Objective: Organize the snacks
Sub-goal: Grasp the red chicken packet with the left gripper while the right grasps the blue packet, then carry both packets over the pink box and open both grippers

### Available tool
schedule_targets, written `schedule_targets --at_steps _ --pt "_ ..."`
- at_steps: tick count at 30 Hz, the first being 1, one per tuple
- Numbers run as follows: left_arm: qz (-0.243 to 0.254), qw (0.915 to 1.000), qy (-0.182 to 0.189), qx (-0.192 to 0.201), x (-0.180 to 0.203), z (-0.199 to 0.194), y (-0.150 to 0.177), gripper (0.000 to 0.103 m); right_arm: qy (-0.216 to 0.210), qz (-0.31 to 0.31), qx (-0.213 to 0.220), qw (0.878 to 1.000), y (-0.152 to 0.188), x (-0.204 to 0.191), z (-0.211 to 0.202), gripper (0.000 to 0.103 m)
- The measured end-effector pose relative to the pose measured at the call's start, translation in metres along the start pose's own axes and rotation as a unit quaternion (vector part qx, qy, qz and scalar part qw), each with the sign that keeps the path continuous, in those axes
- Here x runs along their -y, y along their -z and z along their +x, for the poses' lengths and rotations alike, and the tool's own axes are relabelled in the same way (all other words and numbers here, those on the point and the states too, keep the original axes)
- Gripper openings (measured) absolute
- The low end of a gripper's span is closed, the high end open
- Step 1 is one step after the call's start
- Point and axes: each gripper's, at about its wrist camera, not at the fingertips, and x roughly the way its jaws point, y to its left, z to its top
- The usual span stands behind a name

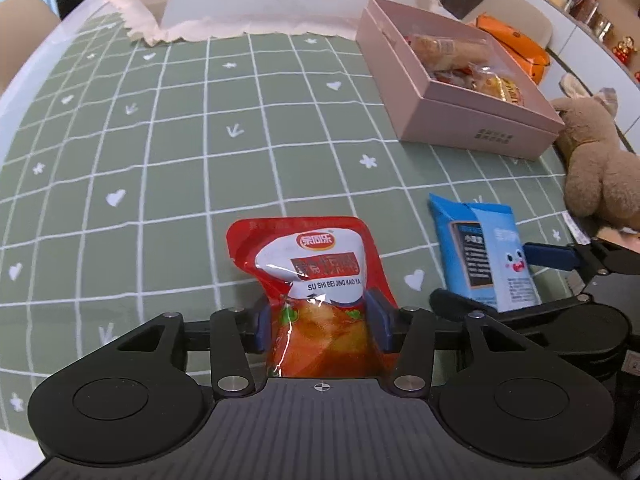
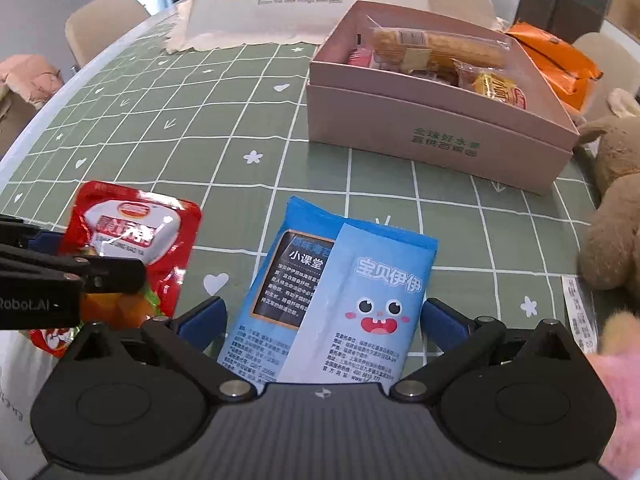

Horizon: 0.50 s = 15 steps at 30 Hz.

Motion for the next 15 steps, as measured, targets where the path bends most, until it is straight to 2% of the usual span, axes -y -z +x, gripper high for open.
schedule_targets --at_steps 3,5,10,13,15 --pt "0.021 0.9998 -0.007 0.002 0.011 0.004 -0.002 0.058 -0.007 -0.012 0.008 1.000 0.006 0.005 -0.007 0.096" --pt "0.036 0.9992 -0.014 0.000 0.019 0.007 -0.003 0.065 -0.007 -0.012 0.013 1.000 0.011 0.010 -0.012 0.090" --pt "0.055 0.9977 -0.039 0.004 0.031 0.012 -0.003 0.070 0.006 -0.003 0.019 1.000 0.019 0.028 -0.020 0.088" --pt "0.049 0.9977 -0.043 0.016 0.031 0.011 0.001 0.070 0.007 0.001 0.020 1.000 0.021 0.035 -0.023 0.084" --pt "0.045 0.9979 -0.040 0.021 0.030 0.009 0.003 0.061 0.010 -0.008 0.024 1.000 0.022 0.036 -0.027 0.078"
